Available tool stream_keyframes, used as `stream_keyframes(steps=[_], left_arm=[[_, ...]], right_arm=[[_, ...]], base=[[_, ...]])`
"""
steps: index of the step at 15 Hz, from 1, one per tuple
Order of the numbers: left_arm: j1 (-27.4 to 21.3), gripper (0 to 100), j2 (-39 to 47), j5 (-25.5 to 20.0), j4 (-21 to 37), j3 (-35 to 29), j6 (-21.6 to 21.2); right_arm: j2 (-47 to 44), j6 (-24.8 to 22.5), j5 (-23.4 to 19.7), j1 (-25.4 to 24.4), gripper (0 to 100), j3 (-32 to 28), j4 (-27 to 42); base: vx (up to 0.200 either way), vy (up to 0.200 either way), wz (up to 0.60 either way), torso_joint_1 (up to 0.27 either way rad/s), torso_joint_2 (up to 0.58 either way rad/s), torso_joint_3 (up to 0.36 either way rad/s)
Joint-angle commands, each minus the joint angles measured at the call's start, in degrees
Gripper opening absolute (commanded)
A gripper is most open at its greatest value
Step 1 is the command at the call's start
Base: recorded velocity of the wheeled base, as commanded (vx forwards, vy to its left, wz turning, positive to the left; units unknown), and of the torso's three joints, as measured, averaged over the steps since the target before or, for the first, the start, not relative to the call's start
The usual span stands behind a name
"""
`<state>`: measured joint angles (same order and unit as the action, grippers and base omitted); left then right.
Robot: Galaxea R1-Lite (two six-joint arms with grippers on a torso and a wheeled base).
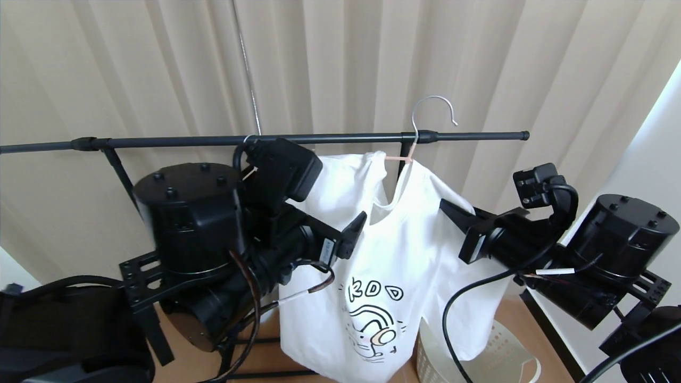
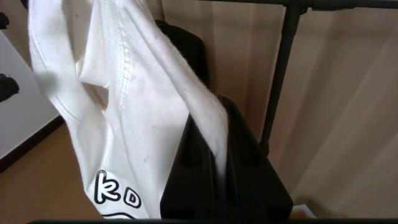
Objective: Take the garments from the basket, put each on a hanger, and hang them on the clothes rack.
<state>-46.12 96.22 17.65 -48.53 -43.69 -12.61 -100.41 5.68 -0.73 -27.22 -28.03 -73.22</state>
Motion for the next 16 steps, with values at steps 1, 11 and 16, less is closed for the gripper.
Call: stream_keyframes(steps=[1,11,16], left_arm=[[2.87,100,-6.40,-3.24,0.02,3.88,-0.23],[24.58,100,-8.33,-25.21,0.19,16.80,0.12],[24.67,100,-2.09,-25.03,-0.16,16.36,0.21]], right_arm=[[0.13,0.12,-2.26,2.96,0,0.60,-0.08],[1.62,-0.50,-22.47,13.69,0,8.07,-7.03],[3.29,-0.58,-25.46,13.95,0,9.57,-8.26]], base=[[0.000,0.000,0.00,0.000,0.00,0.000],[0.000,0.000,0.00,0.000,0.00,0.000],[0.000,0.000,0.00,0.000,0.00,0.000]])
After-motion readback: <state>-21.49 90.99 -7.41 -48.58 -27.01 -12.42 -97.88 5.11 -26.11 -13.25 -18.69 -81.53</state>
